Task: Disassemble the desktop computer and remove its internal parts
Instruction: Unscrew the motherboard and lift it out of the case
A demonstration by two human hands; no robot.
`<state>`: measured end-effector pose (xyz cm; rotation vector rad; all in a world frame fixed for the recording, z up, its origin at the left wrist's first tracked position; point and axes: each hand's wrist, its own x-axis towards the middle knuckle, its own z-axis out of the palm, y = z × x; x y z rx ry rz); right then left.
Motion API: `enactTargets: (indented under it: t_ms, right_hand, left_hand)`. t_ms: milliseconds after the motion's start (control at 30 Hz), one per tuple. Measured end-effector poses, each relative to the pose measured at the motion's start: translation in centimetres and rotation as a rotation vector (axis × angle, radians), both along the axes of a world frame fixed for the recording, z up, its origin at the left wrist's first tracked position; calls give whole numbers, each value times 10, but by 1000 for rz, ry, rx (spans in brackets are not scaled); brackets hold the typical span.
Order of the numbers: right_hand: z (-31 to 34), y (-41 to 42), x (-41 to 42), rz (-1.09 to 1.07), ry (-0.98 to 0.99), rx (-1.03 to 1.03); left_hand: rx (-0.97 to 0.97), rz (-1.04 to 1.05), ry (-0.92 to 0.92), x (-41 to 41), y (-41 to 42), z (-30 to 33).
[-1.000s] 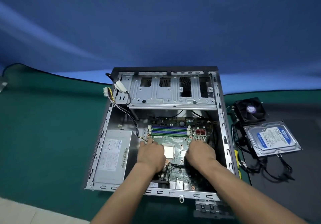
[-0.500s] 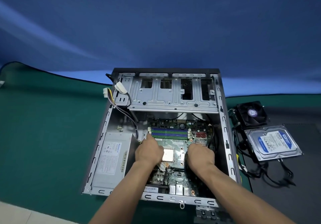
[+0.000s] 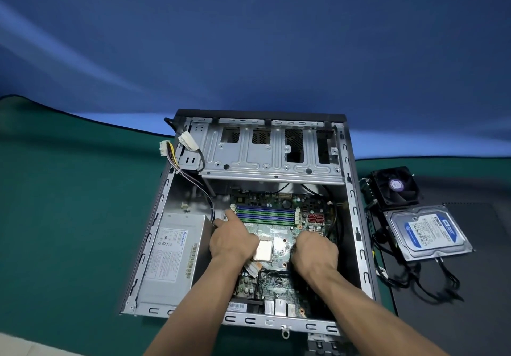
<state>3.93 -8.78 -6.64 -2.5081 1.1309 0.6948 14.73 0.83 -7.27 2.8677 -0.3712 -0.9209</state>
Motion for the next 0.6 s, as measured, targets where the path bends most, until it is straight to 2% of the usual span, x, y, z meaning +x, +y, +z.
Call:
enactTargets:
  t_ms: [200,433,600]
  right_hand:
    - [1,-2,1,-10,-116,-53]
    - [-4,-2,2,33,30,-52]
    - [-7,-2,3,32,33,-48]
  left_hand:
    - [-43,8,-21,3,1,-2]
    - [7,-39,-43,3,1,-12]
    - [45,-115,-276,10,-12,-11]
